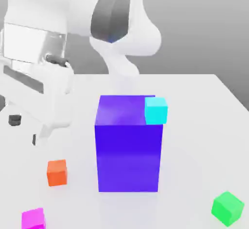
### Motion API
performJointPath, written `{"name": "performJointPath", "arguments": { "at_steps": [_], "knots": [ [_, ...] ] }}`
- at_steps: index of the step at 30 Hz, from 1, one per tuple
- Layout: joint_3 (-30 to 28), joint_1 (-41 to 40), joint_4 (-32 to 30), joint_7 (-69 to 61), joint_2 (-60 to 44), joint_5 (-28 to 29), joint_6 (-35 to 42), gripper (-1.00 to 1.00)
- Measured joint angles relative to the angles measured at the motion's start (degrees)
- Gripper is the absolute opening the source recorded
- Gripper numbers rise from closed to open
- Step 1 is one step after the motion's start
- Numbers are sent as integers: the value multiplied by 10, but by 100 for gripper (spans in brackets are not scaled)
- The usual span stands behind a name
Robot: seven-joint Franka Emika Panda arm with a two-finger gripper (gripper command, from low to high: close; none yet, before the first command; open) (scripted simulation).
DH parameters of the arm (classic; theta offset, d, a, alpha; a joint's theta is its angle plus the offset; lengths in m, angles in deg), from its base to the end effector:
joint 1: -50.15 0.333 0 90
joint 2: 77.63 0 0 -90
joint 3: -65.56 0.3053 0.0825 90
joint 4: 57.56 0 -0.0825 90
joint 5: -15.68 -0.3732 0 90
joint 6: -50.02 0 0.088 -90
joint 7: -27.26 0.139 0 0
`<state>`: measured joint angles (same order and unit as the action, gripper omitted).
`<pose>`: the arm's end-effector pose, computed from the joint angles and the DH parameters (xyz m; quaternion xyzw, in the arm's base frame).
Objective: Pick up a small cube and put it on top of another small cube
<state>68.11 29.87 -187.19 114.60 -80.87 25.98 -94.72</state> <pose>0.5178 -0.1671 0.3219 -0.6561 0.7454 -0.1177 0.0113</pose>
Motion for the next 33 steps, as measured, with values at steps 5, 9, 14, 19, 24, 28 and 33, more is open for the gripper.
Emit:
{"name": "performJointPath", "arguments": {
  "at_steps": [5,9,14,19,24,28,33],
  "knots": [
    [-12,-15,3,49,-98,-34,-32,0],
    [-12,-35,5,72,-174,-80,-60,0],
    [-15,-37,24,79,-272,-89,-129,-100],
    [-15,-37,24,79,-272,-89,-131,-100],
    [-12,-39,13,77,-221,-91,-91,-100],
    [18,9,-2,107,-176,-81,-58,-100],
    [69,91,-22,158,-146,-62,-47,-100]
  ]
}}
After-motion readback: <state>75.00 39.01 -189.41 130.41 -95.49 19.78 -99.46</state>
